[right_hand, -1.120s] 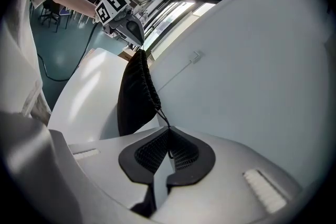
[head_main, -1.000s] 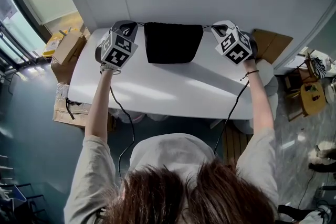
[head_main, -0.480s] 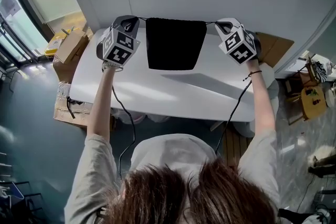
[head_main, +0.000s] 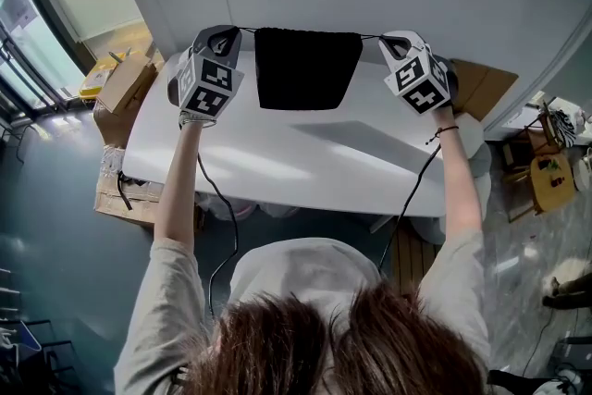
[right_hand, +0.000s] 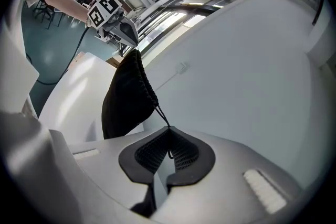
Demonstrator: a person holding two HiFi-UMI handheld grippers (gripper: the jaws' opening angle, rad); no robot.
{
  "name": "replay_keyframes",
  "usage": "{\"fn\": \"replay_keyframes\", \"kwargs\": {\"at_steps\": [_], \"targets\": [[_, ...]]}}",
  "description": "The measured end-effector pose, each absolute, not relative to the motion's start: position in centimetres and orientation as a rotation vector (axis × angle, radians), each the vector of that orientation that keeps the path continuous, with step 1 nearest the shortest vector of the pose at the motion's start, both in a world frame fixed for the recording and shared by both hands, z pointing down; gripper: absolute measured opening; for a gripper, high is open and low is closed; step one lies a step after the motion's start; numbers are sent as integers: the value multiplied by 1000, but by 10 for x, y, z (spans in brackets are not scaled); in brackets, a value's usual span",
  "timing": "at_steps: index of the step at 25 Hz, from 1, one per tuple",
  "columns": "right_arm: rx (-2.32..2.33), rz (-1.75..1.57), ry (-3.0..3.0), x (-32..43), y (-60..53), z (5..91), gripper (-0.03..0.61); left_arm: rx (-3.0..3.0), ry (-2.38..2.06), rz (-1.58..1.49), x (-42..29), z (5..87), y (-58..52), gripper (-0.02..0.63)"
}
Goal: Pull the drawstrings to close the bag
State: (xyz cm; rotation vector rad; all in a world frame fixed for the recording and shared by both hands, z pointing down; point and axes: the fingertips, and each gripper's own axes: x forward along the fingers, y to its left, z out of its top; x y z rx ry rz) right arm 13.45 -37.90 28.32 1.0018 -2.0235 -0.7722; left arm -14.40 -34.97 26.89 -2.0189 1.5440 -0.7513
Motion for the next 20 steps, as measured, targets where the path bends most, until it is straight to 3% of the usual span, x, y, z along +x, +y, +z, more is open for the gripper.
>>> {"fn": "replay_keyframes", "kwargs": {"at_steps": [20], "targets": [[1115,-783,-1967,147,-387,284,11,-2117,1575,-712,-148,280,-349,0]]}}
